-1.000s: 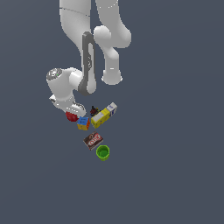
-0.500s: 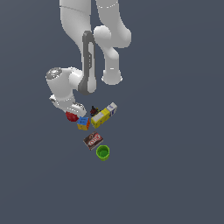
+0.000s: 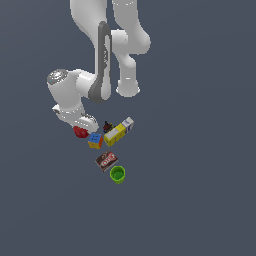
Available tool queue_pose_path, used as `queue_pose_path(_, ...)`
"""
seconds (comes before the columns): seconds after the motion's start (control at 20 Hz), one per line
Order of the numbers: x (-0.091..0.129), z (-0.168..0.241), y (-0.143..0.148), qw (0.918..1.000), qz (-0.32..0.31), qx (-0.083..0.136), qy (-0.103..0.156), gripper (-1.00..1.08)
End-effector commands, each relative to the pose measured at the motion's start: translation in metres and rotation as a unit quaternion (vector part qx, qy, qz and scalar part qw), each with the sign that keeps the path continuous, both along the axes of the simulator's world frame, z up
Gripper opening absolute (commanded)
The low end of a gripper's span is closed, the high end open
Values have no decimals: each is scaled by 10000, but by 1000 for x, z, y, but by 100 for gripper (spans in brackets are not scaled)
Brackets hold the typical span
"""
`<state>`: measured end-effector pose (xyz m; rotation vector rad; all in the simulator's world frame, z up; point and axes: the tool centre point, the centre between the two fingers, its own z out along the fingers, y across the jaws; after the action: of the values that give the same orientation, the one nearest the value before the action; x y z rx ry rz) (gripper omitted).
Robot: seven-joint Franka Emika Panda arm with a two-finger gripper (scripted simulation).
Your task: Pick up a designated object from a clutter of objects.
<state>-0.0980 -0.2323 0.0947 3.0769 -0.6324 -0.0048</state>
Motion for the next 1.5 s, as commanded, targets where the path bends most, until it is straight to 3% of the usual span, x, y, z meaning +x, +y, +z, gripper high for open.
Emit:
queue_pose_path(0.0, 11, 19, 4, 10000, 0, -10, -11, -100)
queue_pose_path(0.95, 108, 187, 47, 10000, 0, -16, -9, -100)
queue_pose_path(1.45, 152, 255, 64, 10000, 7, -6, -13, -100)
